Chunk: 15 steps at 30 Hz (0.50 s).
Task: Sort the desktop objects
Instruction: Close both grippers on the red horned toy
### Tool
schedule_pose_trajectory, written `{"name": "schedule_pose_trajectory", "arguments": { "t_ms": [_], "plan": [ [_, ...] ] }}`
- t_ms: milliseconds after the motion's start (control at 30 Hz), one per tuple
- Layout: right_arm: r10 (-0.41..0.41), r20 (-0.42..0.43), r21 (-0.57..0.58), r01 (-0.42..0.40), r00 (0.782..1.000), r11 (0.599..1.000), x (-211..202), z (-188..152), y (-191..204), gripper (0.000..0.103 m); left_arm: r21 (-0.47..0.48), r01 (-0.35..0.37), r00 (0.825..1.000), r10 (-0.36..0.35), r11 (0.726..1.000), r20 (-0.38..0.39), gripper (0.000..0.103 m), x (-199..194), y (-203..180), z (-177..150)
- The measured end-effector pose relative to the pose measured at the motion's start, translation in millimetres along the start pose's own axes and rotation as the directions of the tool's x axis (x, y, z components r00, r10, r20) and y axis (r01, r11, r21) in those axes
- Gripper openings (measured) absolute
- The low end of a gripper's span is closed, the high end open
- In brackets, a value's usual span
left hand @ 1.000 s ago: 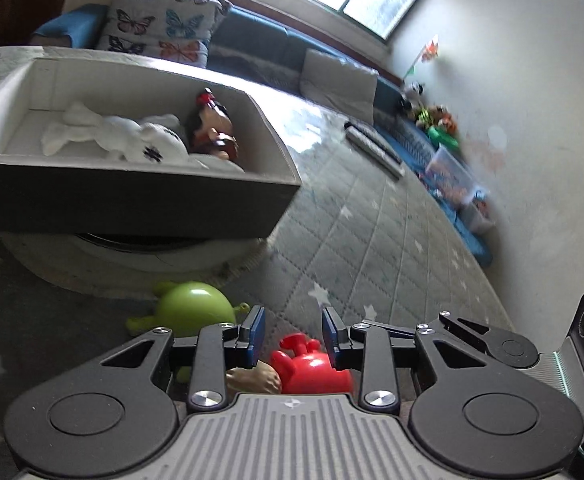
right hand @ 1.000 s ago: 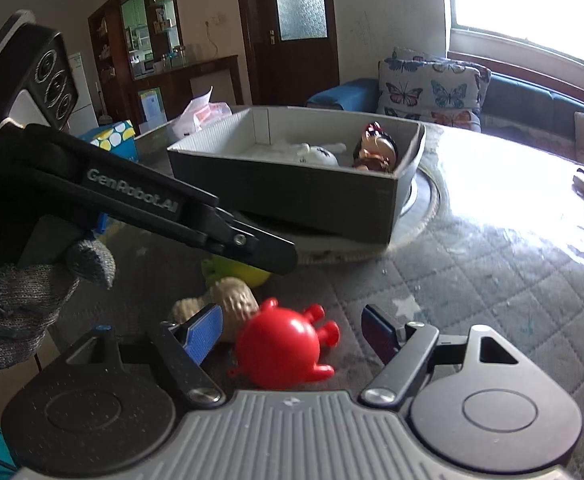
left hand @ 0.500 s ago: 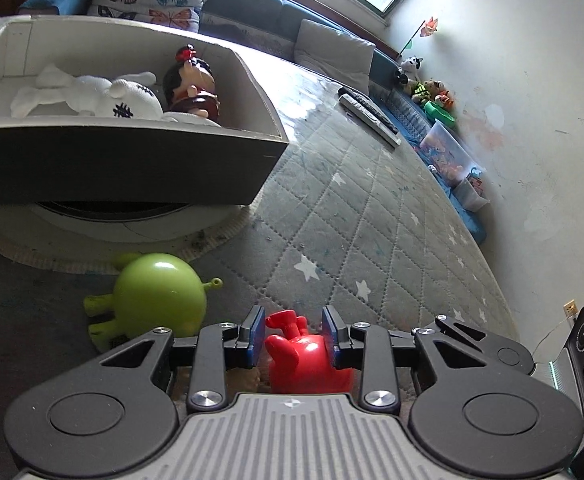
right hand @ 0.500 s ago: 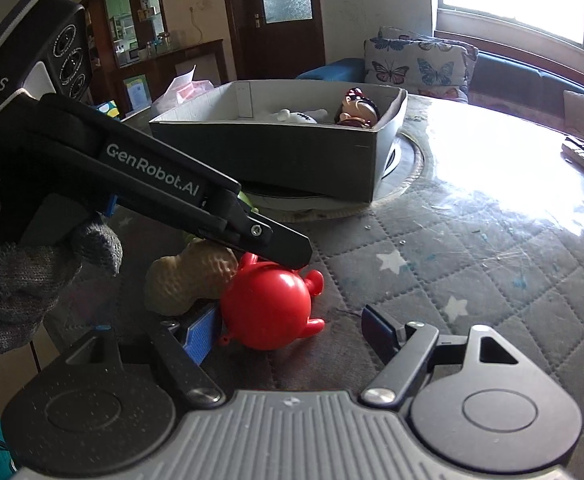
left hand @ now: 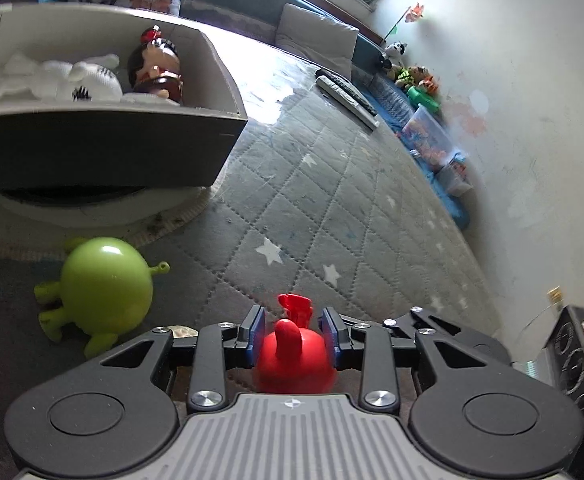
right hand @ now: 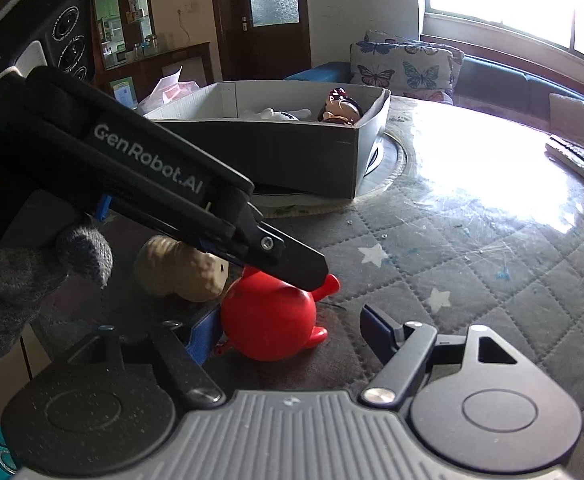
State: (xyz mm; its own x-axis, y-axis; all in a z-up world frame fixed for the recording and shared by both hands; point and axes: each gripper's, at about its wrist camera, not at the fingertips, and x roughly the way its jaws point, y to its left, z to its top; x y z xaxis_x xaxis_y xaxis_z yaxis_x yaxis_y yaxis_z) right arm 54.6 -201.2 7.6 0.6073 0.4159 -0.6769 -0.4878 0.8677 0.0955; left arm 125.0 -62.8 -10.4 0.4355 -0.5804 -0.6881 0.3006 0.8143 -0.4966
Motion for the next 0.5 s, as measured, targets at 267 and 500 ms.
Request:
{"name": "schedule_pose_trajectory", "arguments": {
  "t_ms": [267, 500],
  "plan": [
    [0.012, 0.006, 0.017, -0.012, 1.000, 1.000, 1.0, -3.1, 0.2, 0.067, 0.045, 0.001, 1.000, 0.000, 0.999, -0.022, 0.035, 4.9, -6.9, 0.1],
    [0.017, 0.017, 0.008, -0.017, 1.000, 1.000, 1.2, -3.9, 5.2, 0.057, 0.053, 0.007, 1.000, -0.006, 0.999, -0.021, 0.036, 6.7, -6.8, -0.6]
  ]
}}
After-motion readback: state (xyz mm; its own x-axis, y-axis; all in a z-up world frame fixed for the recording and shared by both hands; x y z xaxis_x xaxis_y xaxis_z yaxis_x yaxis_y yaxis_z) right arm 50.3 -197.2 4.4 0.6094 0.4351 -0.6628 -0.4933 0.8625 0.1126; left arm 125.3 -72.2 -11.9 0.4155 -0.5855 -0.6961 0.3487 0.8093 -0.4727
